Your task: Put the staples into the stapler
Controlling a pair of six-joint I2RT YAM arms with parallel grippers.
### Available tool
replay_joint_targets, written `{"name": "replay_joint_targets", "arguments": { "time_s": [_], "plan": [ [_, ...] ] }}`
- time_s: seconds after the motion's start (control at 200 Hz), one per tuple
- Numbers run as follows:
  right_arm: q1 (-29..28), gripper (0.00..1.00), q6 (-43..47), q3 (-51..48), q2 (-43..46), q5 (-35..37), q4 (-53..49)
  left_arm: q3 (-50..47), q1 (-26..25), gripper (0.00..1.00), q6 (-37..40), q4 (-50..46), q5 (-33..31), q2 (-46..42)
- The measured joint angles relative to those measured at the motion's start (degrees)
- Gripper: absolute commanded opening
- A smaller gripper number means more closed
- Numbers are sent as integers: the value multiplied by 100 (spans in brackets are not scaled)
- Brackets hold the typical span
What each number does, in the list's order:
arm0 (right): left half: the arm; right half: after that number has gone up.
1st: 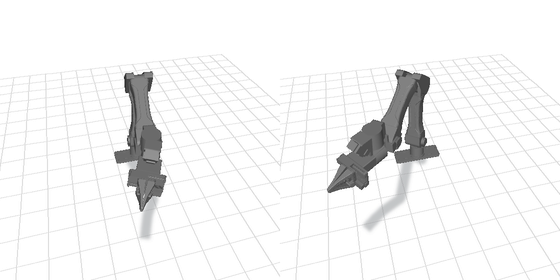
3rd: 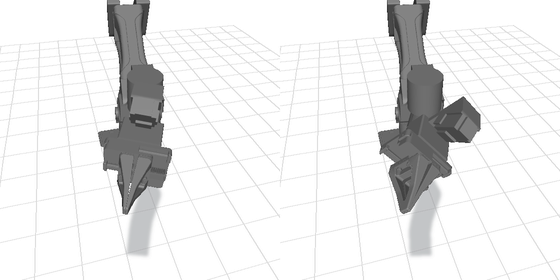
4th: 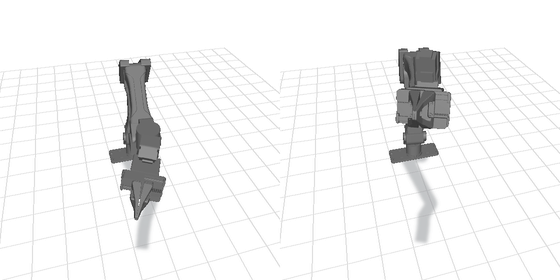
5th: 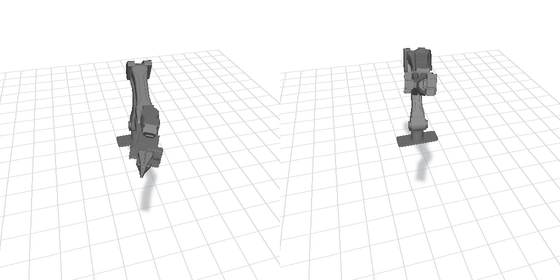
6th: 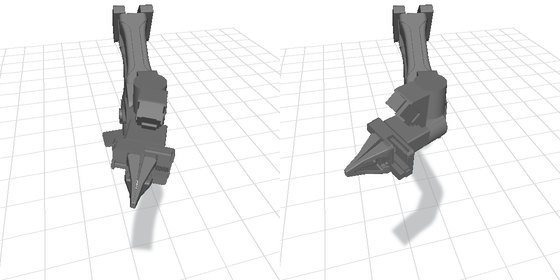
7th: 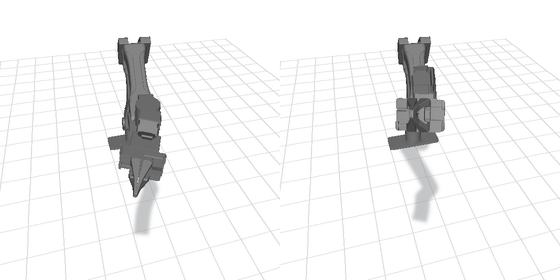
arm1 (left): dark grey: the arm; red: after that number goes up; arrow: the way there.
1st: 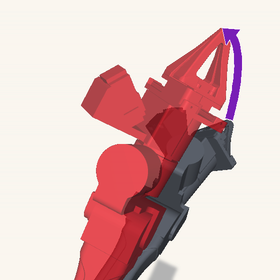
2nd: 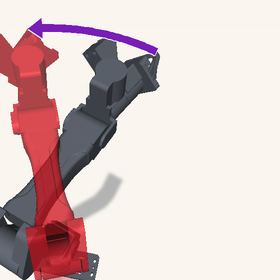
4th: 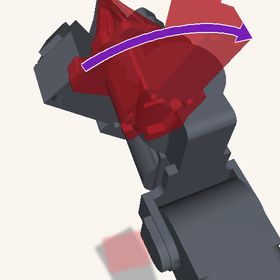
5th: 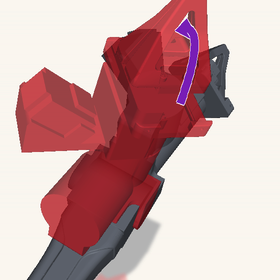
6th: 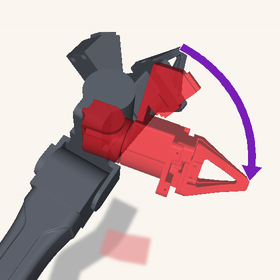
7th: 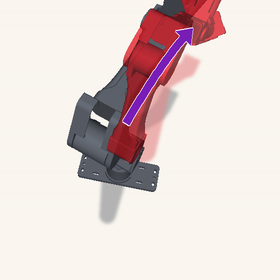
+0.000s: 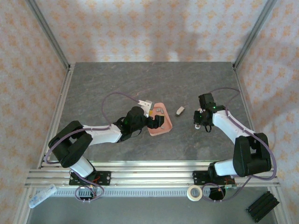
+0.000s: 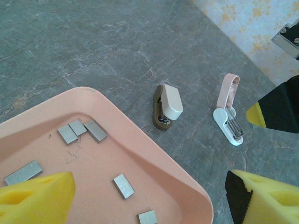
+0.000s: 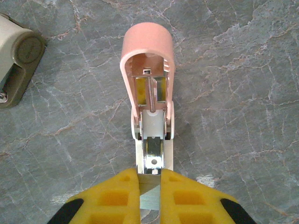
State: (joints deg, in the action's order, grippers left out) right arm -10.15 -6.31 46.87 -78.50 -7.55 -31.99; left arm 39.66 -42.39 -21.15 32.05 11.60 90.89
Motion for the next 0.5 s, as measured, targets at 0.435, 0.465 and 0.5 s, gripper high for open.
{"name": "replay_joint_targets", "arguments": {
  "time_s": [0.435, 0.465, 0.5],
  "plan": [
    [0, 13, 0, 0, 2, 2, -2, -68, 0, 84, 0, 39, -2, 0],
    [0, 13, -2, 0, 2, 2, -2, -72, 0, 84, 2, 42, -2, 0],
    [0, 13, -2, 0, 2, 2, -2, -74, 0, 84, 2, 39, -2, 0]
  ]
}}
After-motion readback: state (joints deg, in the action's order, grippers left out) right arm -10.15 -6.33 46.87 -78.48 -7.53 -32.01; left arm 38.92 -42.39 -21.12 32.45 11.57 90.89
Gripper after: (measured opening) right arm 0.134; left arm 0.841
